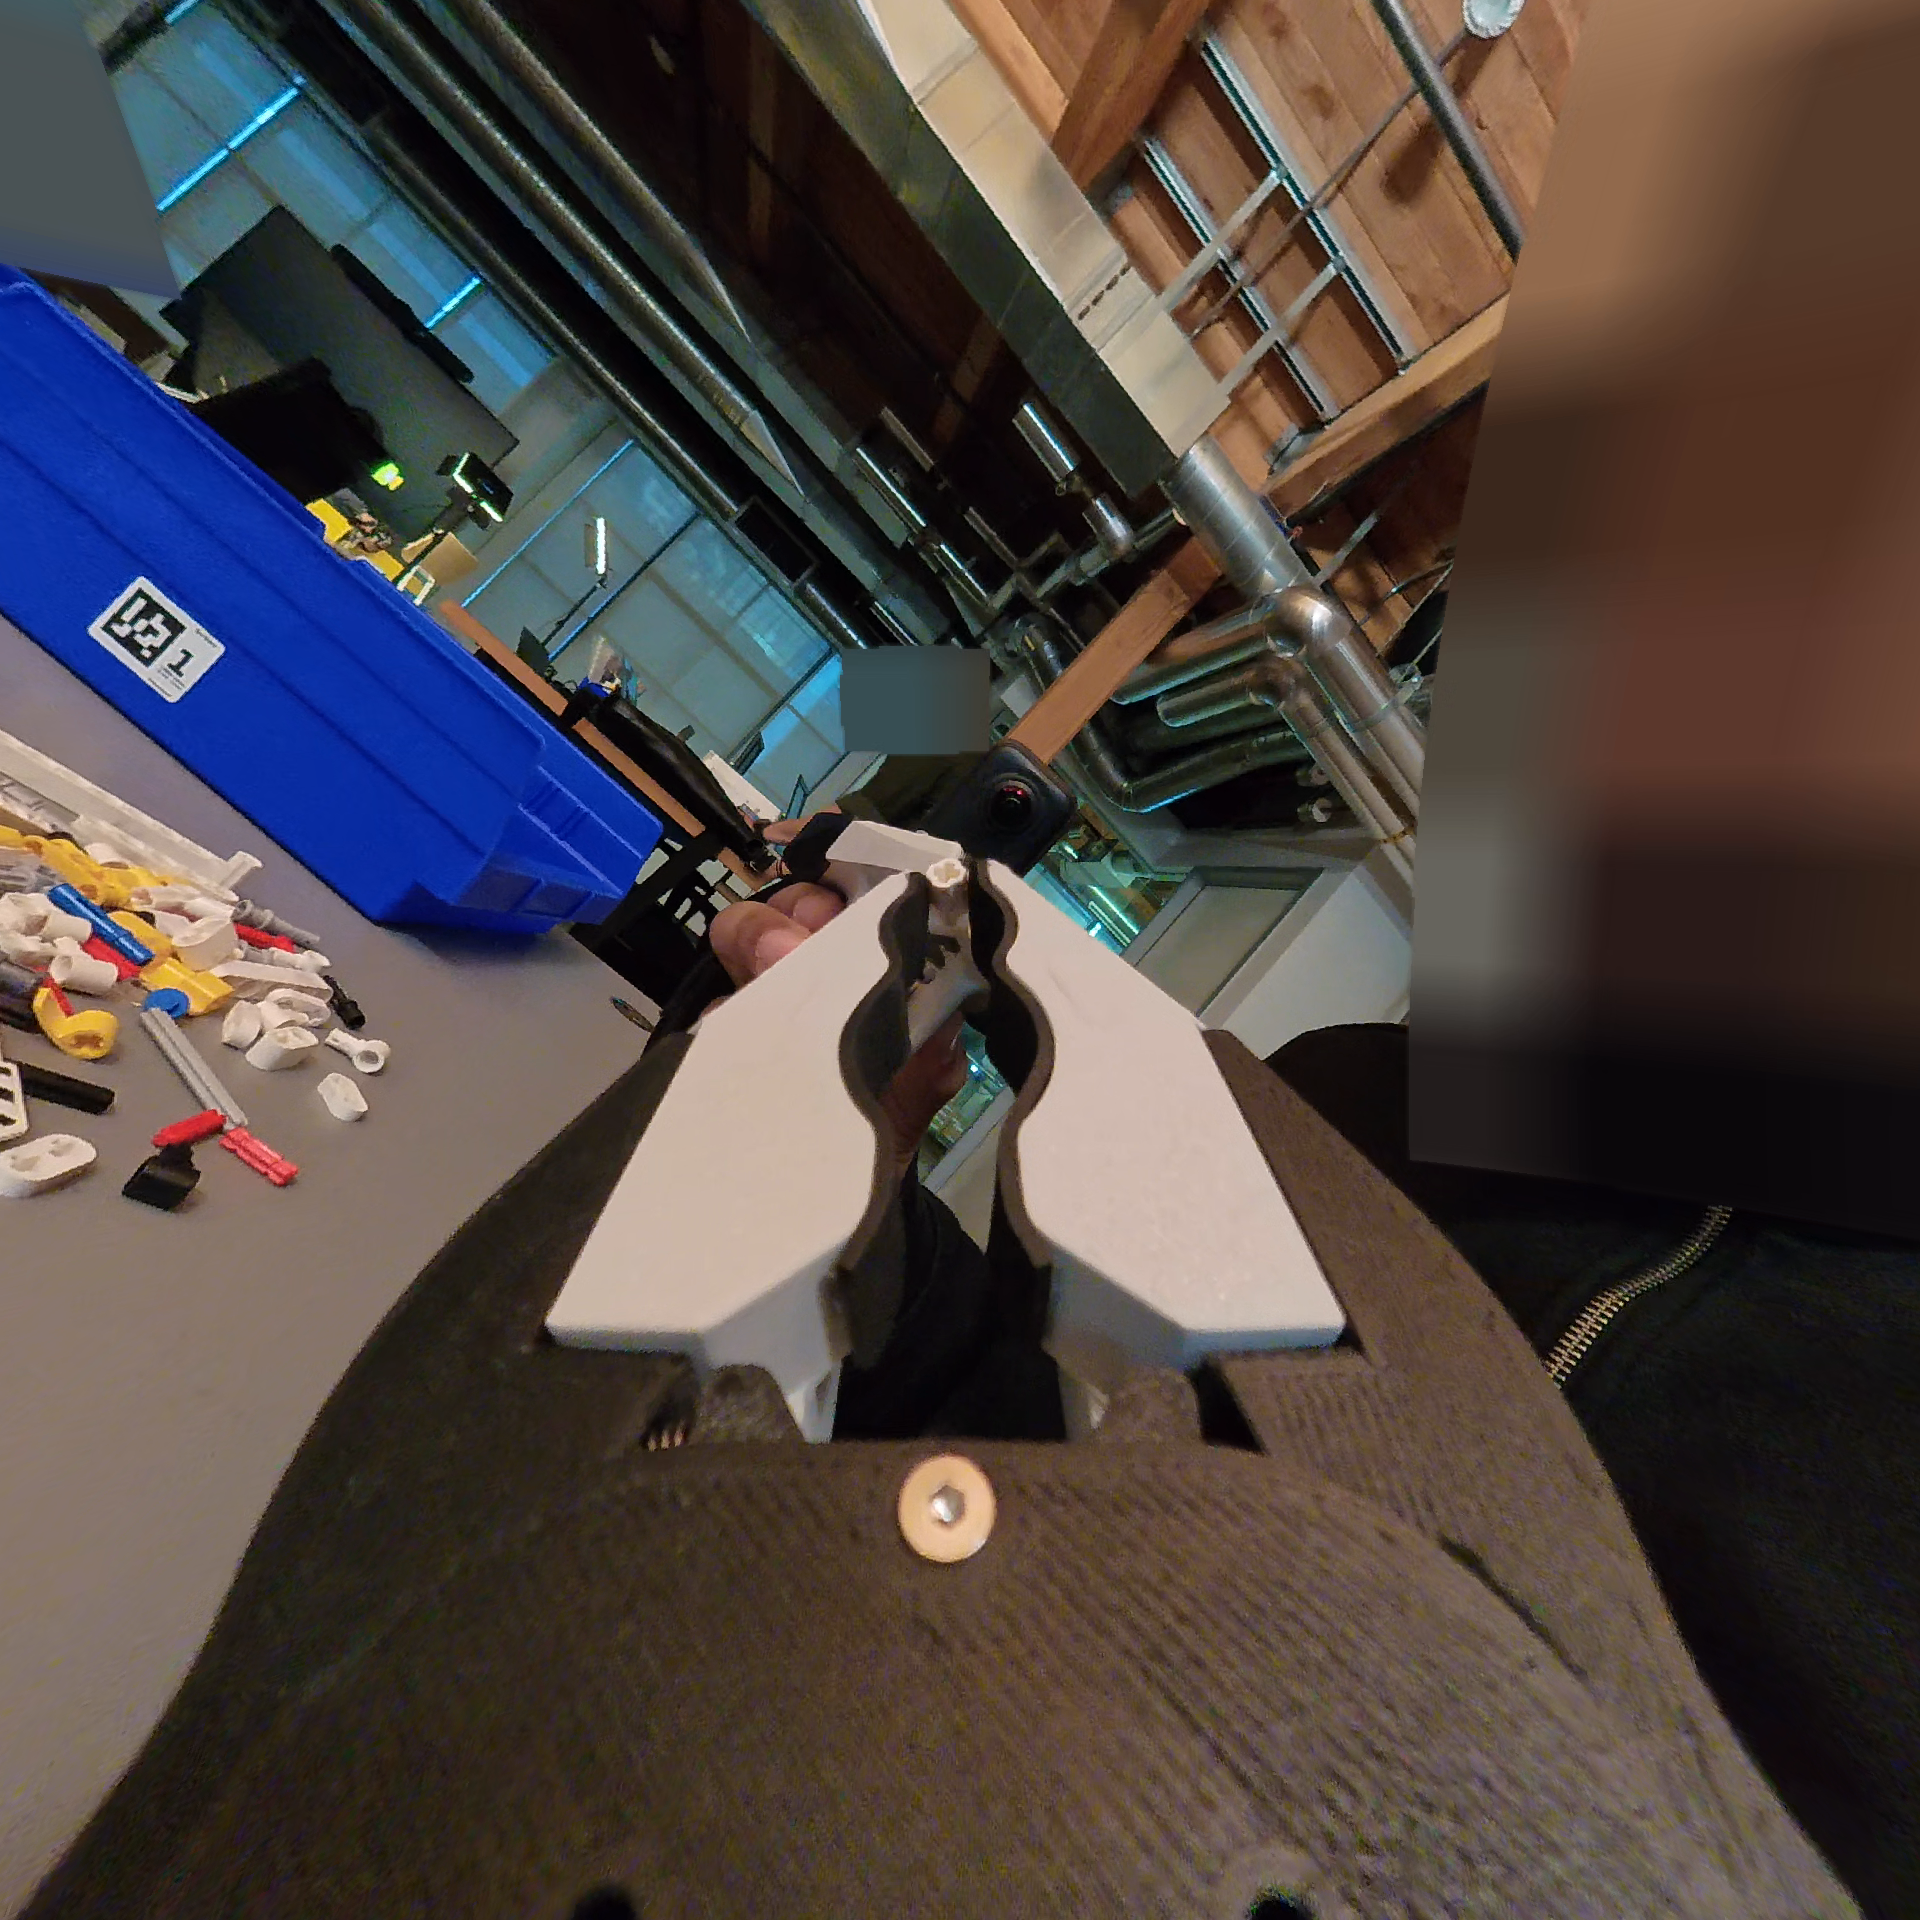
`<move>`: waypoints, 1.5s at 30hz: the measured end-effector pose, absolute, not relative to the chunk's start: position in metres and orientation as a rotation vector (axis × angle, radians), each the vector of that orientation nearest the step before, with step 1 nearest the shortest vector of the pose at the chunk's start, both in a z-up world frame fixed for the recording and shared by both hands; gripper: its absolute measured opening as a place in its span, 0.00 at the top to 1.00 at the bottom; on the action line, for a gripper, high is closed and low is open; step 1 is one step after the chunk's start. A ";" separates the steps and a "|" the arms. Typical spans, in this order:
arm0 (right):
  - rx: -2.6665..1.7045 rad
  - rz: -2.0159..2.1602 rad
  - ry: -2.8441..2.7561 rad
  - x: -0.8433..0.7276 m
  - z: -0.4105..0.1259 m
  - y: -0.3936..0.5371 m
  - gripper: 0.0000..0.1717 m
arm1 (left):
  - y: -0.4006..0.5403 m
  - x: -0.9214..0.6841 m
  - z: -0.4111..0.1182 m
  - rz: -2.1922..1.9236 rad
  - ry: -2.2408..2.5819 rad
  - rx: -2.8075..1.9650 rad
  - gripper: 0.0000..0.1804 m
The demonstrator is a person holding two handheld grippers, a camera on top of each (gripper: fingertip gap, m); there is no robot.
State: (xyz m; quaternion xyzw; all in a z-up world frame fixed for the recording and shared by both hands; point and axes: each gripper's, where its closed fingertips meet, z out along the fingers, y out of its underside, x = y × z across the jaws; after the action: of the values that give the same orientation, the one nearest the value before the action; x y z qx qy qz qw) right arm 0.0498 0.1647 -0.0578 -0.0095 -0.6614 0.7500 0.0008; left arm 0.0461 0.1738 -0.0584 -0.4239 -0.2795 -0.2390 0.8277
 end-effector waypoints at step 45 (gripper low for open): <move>-0.733 1.358 -2.426 -0.091 -0.162 0.170 0.77 | 0.106 0.008 -0.082 0.111 -0.820 -0.967 0.94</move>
State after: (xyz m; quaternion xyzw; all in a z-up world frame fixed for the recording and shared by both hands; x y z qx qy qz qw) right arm -0.0911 0.1702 -0.1625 -0.2527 -0.8363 0.4681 0.1327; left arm 0.0078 0.1060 -0.0817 -0.4516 -0.3827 0.0517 0.8043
